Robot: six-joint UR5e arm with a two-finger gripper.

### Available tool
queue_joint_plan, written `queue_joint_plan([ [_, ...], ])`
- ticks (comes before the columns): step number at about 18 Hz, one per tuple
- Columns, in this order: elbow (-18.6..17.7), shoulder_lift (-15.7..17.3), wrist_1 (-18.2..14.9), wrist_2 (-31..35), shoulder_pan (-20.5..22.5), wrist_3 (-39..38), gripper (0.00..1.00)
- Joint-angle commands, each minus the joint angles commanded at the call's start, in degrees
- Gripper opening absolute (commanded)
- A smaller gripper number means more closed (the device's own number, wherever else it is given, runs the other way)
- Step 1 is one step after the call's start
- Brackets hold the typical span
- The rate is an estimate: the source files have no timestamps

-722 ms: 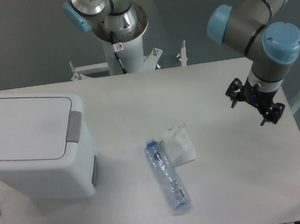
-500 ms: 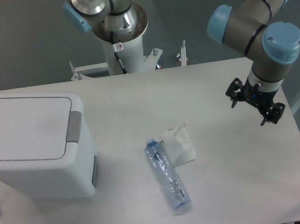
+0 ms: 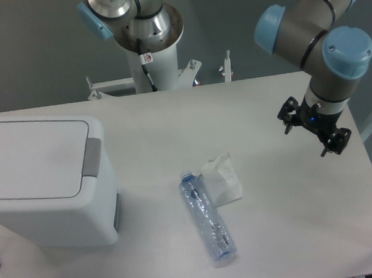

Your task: Open the trash can

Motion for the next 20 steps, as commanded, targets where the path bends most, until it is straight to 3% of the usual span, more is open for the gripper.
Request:
queue_joint_plan([
  [2,-1.8,0.7,0.2,-0.1,-1.0,-3.3,1.00],
  [6,-2.1,1.4,0.1,-1.1,-3.4,-10.0,1.00],
  [13,-2.5,2.4,0.0,-5.5,-7.9,-28.4,1.00],
  [20,-2.6,2.1,-0.4,-11.0,-10.4,-34.0,1.00],
])
